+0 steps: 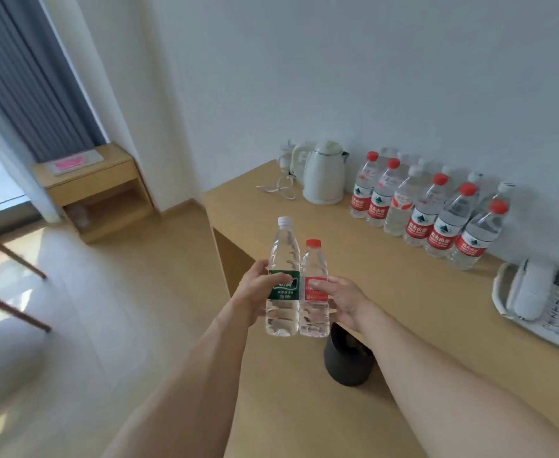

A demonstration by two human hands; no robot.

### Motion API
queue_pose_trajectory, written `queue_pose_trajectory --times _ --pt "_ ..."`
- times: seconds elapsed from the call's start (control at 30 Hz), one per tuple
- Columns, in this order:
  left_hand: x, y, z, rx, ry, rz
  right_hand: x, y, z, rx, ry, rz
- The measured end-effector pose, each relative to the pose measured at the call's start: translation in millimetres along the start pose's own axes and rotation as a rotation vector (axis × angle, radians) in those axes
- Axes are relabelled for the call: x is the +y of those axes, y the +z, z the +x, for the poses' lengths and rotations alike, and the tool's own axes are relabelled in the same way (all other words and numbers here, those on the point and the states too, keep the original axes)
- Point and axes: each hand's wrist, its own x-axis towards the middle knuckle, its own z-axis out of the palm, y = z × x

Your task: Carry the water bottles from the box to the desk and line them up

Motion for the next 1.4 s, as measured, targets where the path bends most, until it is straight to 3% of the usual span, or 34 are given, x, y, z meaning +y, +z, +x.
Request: queue_pose_trajectory --times 0.23,0.6,0.9,1.4 --pt "37 4 81 -0.154 -0.020 0.082 -24 -8 49 0.173 -0.020 0.064" --pt "78 47 187 -0.250 -0.004 0.225 -53 -55 122 0.317 -0.051 0.194" --pt "113 89 244 -0.363 0.073 0.174 -82 -97 166 0.397 -0.147 0.235" --pt "127 125 320 -0.629 0.265 0.364 -97 -134 172 0.647 -0.296 -0.083"
